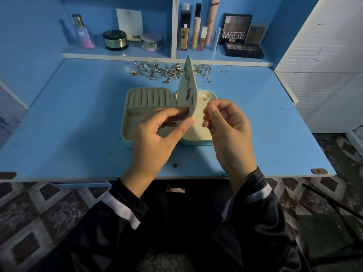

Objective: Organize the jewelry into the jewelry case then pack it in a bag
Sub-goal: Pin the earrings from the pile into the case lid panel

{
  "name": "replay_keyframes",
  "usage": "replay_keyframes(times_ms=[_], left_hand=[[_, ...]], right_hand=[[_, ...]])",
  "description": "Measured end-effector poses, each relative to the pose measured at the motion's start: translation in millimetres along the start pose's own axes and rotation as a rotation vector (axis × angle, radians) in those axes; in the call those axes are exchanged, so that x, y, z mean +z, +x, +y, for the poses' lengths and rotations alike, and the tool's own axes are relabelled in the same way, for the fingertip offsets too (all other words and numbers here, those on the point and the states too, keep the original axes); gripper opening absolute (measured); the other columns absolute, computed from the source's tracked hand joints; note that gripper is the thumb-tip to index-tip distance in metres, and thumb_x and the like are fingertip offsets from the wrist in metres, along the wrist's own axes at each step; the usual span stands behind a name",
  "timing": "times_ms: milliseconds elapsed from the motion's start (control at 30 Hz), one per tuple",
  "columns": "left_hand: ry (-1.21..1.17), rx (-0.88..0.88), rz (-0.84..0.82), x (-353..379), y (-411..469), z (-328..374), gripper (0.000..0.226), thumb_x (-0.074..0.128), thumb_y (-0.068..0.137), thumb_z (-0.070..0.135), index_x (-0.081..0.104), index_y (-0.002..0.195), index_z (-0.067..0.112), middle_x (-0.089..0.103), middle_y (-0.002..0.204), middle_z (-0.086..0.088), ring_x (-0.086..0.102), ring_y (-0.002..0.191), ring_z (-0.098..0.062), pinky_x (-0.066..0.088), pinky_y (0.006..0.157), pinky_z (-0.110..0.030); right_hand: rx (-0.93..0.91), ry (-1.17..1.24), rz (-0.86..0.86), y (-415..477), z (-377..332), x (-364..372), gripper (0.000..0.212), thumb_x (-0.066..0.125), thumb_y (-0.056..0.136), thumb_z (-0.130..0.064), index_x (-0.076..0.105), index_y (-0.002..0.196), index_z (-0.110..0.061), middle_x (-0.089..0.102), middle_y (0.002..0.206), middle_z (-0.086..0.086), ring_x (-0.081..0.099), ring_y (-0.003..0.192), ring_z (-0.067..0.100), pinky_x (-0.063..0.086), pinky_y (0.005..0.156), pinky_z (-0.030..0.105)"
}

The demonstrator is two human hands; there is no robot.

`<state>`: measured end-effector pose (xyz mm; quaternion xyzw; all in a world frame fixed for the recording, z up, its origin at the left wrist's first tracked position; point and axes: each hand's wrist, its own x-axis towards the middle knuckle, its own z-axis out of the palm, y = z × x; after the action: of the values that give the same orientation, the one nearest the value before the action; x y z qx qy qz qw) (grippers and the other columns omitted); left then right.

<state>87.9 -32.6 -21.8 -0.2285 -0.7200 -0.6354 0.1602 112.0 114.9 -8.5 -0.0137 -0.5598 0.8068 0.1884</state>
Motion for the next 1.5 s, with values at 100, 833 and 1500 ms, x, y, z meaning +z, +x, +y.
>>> replay_keyframes(times_ms=[100, 833, 1500], left_hand=[[-0.054, -0.041, 0.002, -1, 1, 1, 0.022, 0.075, 0.085, 0.013, 0.070, 0.106, 0.011, 0.074, 0.101, -0.001, 0.072, 0.092, -0.013, 0.056, 0.085, -0.026], [-0.028, 0.000, 0.054, -3, -2, 0, 0.023, 0.076, 0.083, 0.007, 0.071, 0.105, 0.004, 0.072, 0.098, 0.002, 0.071, 0.088, -0.004, 0.054, 0.082, -0.019], [-0.022, -0.008, 0.046, -5, -2, -5, 0.024, 0.076, 0.084, 0.007, 0.072, 0.105, -0.005, 0.074, 0.100, -0.010, 0.073, 0.091, -0.018, 0.058, 0.085, -0.033]], right_hand=[[0.070, 0.059, -0.056, -2, 1, 5, 0.005, 0.056, 0.090, -0.010, 0.061, 0.089, -0.007, 0.061, 0.076, 0.001, 0.053, 0.070, 0.012, 0.047, 0.068, 0.021], [0.229, 0.272, -0.105, -1, 8, 12, 0.011, 0.051, 0.092, 0.003, 0.060, 0.093, -0.003, 0.065, 0.079, 0.001, 0.062, 0.076, 0.011, 0.053, 0.075, 0.020], [0.226, 0.275, -0.104, 0, 14, 13, 0.012, 0.051, 0.092, 0.005, 0.062, 0.094, -0.001, 0.063, 0.092, 0.013, 0.061, 0.089, 0.021, 0.054, 0.080, 0.023]])
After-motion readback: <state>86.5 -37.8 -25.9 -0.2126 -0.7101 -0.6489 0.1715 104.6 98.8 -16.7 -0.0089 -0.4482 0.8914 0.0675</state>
